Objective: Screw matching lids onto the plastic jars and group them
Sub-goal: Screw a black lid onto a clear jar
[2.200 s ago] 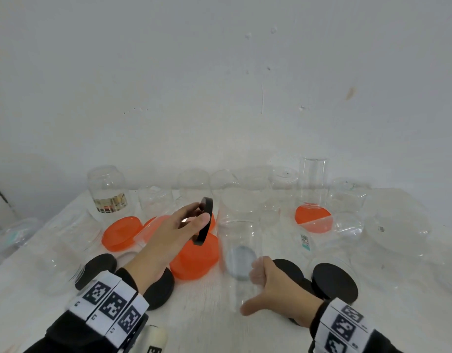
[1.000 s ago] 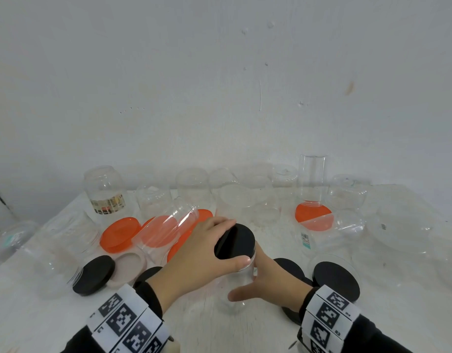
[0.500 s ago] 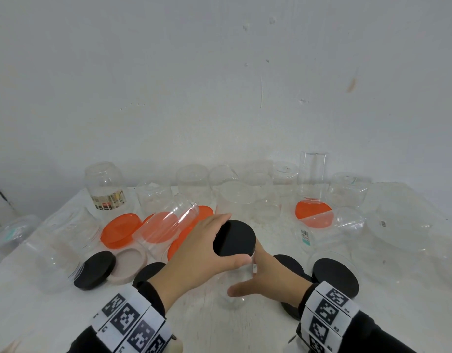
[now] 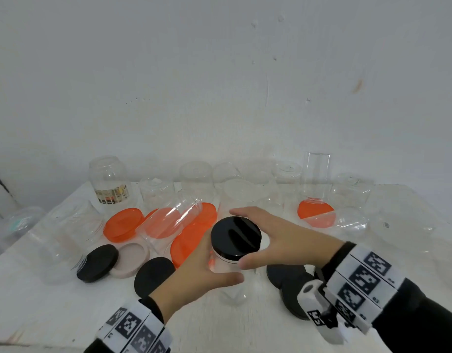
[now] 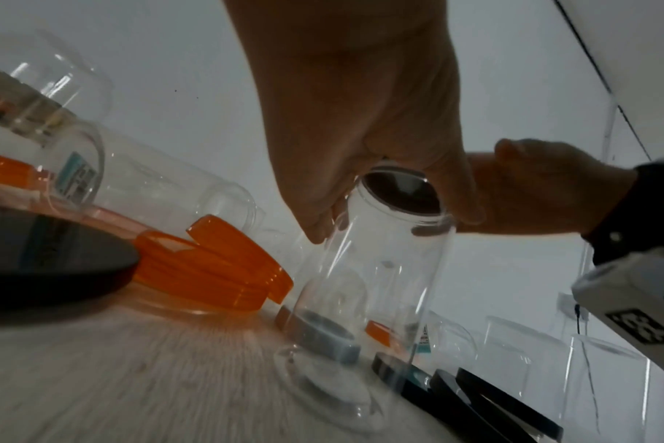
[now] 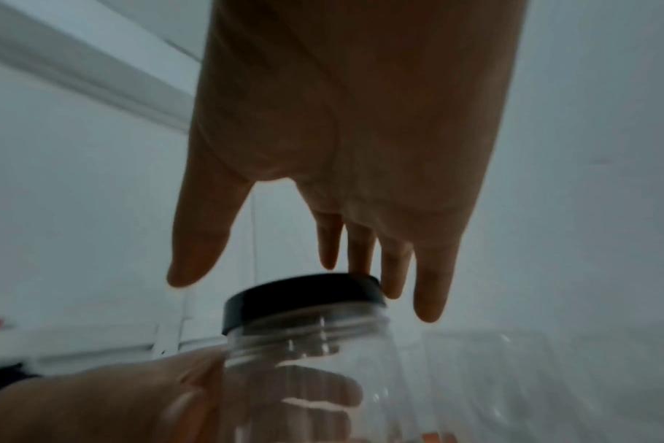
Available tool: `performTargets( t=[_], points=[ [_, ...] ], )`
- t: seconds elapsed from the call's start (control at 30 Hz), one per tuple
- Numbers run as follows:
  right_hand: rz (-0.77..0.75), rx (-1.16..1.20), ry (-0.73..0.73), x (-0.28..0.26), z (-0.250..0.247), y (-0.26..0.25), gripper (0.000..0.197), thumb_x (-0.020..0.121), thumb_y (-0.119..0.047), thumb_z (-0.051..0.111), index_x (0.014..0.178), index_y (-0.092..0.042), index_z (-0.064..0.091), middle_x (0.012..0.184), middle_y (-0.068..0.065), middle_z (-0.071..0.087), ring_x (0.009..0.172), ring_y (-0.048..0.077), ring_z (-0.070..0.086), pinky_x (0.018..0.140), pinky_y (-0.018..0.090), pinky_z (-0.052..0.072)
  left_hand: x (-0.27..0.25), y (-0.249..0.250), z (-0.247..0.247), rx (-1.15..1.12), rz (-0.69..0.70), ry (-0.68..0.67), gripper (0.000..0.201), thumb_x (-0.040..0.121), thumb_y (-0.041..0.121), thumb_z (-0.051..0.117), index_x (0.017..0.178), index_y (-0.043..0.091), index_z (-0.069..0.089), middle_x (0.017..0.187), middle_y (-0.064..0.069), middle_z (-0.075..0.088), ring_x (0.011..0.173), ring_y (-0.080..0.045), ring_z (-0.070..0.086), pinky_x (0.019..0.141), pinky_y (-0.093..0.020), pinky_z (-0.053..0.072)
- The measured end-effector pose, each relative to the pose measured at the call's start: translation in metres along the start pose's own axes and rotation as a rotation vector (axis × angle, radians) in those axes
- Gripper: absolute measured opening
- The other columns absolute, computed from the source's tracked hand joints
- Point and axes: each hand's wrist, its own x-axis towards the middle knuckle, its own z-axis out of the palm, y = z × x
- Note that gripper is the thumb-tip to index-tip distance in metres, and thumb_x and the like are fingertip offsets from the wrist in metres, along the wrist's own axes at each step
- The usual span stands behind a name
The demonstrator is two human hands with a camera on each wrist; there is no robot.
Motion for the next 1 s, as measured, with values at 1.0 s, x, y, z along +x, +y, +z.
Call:
performTargets(
  t=[1.0],
  points=[
    [-0.044, -0.598, -0.338, 0.043, -0.017, -0.049, 0.077, 0.075, -0.040, 0.078, 0.142, -0.035, 0.039, 0.133, -0.010, 0.041, 0.121, 0.011, 0.041, 0.098, 0.032, 0.043, 0.007, -0.018, 0.014, 0.007, 0.015, 0.088, 0.083, 0.060, 0.052, 0.082, 0.116, 0.073, 0.024, 0.122, 0.047, 0.042, 0.119, 0.023, 0.037, 0.089, -0.001, 0.035]
  ],
)
